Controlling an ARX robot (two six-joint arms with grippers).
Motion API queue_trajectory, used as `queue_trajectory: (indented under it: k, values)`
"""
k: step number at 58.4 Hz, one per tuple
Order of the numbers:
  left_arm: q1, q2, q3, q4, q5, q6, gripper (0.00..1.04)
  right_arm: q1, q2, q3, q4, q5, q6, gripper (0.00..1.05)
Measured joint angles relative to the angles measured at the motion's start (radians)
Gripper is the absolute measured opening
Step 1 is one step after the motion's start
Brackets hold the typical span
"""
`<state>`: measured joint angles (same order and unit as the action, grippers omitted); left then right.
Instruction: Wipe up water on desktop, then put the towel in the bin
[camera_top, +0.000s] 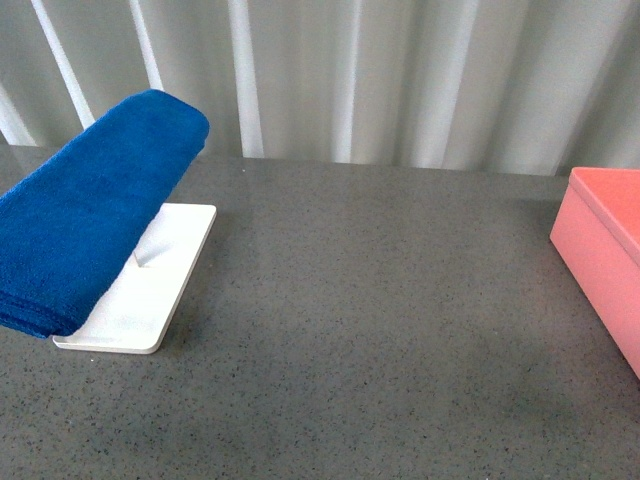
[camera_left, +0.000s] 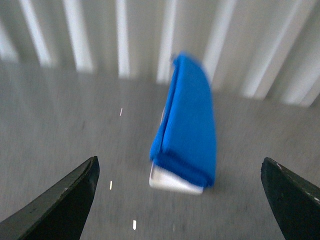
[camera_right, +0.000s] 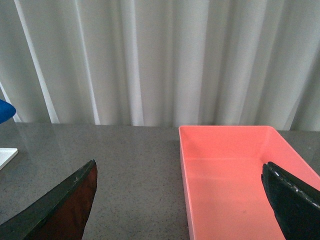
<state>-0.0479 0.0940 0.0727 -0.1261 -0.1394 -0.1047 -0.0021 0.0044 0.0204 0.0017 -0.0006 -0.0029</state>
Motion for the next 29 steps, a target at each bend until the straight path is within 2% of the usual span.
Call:
queue_trajectory:
  k: [3,11,18,24,29]
  values:
    - [-0.008,0.189,0.053,0.036,-0.034,-0.097,0.98,0.0,0.0,0.0,0.0,0.0,0.0,0.98]
    - [0.039,0.562,0.21,0.299,0.073,-0.105,0.98,0.0,0.0,0.0,0.0,0.0,0.0,0.98]
    - [0.061,0.834,0.393,0.415,0.166,-0.039,0.98,0.0,0.0,0.0,0.0,0.0,0.0,0.98]
    - [0.059,1.058,0.566,0.418,0.234,0.05,0.98,0.0,0.0,0.0,0.0,0.0,0.0,0.98]
    - [0.051,1.263,0.762,0.322,0.253,0.117,0.98,0.0,0.0,0.0,0.0,0.0,0.0,0.98]
